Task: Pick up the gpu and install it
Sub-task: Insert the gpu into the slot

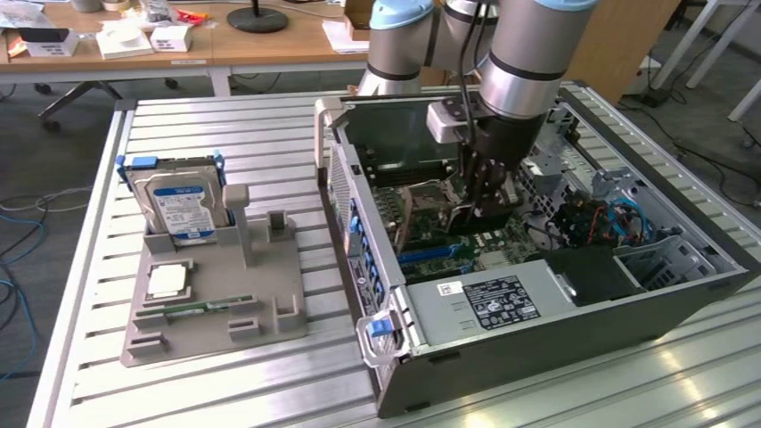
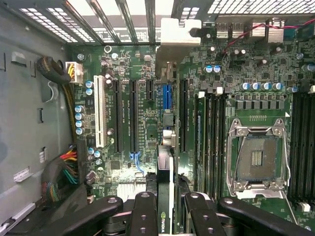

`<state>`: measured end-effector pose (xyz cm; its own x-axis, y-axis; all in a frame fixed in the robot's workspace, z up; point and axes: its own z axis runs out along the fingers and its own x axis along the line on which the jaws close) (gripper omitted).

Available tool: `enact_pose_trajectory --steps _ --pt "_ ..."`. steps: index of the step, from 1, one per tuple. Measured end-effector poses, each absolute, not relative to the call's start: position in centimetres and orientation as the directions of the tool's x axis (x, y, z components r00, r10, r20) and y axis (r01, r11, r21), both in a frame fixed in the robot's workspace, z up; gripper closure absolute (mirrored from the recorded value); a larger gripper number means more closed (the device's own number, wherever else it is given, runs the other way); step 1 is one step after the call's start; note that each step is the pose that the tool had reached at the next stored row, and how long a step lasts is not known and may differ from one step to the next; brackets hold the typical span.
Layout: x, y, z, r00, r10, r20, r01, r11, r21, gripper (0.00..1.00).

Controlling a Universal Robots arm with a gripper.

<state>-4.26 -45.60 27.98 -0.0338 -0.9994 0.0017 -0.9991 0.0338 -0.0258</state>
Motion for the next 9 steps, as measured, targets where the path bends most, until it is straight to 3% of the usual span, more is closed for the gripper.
enact_pose_trajectory --steps 9 --pt "-4.26 -45.6 27.87 -0.034 -0.999 0.002 -0.999 0.034 -0.026 0.74"
